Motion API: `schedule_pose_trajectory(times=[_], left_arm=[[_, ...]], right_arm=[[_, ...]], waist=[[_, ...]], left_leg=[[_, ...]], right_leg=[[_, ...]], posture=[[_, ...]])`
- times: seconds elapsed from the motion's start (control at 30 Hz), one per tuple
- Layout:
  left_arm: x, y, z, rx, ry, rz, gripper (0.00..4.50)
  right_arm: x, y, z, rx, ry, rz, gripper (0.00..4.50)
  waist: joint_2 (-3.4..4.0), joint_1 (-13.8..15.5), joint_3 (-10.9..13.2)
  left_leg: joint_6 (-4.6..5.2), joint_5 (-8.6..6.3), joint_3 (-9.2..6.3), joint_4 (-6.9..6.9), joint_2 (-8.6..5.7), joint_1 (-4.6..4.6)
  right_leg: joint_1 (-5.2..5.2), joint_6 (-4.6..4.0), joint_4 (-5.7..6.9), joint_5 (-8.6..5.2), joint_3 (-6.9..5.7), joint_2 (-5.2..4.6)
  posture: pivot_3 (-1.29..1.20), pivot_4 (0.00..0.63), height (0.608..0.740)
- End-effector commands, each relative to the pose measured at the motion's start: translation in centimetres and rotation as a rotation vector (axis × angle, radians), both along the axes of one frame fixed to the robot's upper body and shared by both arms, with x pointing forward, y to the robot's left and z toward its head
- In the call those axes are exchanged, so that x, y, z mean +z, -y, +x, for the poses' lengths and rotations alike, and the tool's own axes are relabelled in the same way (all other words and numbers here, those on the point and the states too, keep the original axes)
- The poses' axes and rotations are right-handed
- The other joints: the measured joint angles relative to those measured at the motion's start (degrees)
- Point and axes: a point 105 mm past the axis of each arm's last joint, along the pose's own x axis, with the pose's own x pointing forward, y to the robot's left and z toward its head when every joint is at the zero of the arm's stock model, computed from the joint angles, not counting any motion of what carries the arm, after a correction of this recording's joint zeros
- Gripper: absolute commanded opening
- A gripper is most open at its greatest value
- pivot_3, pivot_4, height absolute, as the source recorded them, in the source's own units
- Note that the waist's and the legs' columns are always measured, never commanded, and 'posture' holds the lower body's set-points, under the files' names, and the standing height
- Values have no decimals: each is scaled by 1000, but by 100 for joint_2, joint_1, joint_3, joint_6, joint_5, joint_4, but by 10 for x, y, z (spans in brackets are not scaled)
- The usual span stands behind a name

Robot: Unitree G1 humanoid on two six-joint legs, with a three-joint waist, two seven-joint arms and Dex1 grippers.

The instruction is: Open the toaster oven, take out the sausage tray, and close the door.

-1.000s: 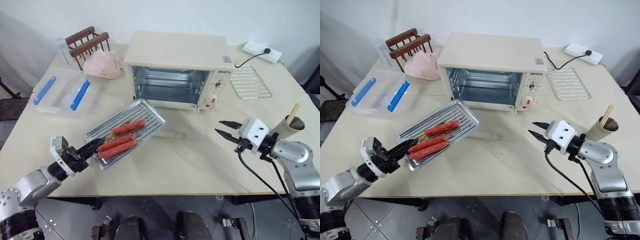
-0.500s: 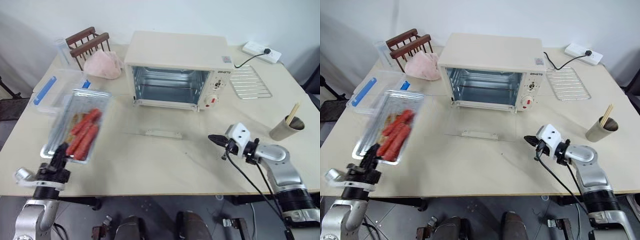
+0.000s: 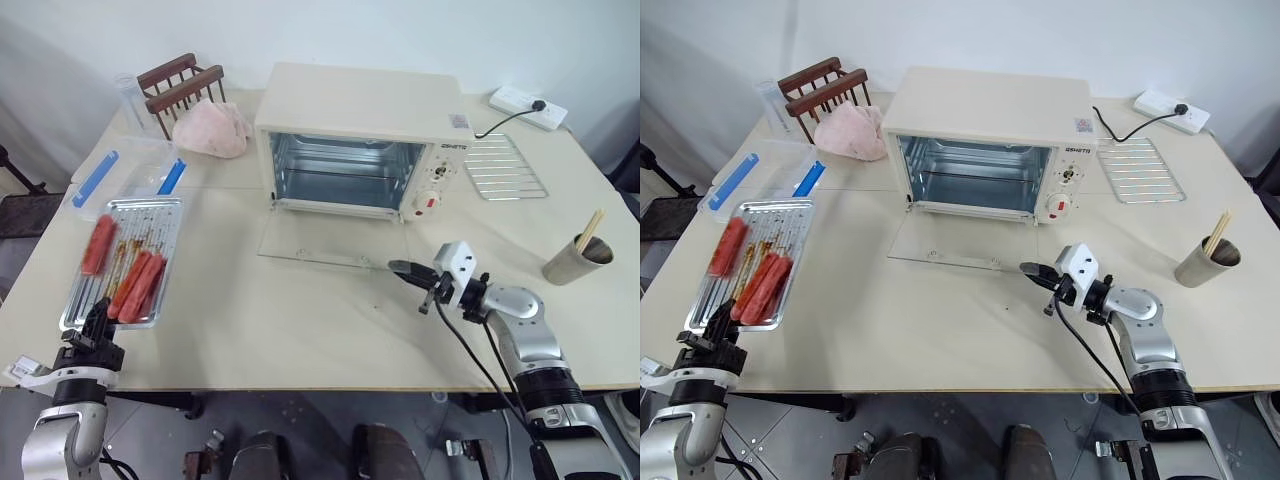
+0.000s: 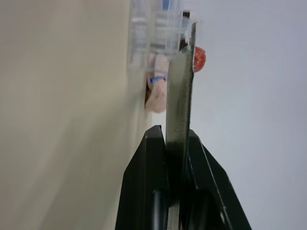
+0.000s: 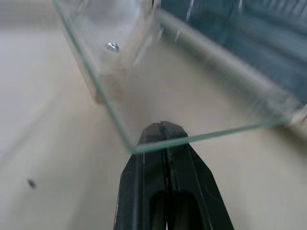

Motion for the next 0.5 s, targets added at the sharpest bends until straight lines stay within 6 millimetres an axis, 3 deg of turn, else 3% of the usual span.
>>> schedule_pose_trajectory(times=[0.03,0.33,0.5], left_arm=[[8,-4,-4,-7,49,14,0],[7,3,-1,-85,48,43,0],[10,8,-2,-137,67,76,0]], right_arm=[[36,4,-3,-5,117,103,24],[96,-7,9,-25,158,357,24],[104,-9,10,-19,100,423,24]], waist=[[0,0,0],[2,-7,1],[2,14,1]], left_leg=[[0,0,0,0,0,0],[0,-1,-3,-2,4,0],[1,-3,-12,-4,2,-8]], right_leg=[[0,0,0,0,0,0],[-1,-1,2,0,0,1],[-1,0,0,0,1,-2]], posture=[[0,150,740],[0,150,740],[0,150,740]])
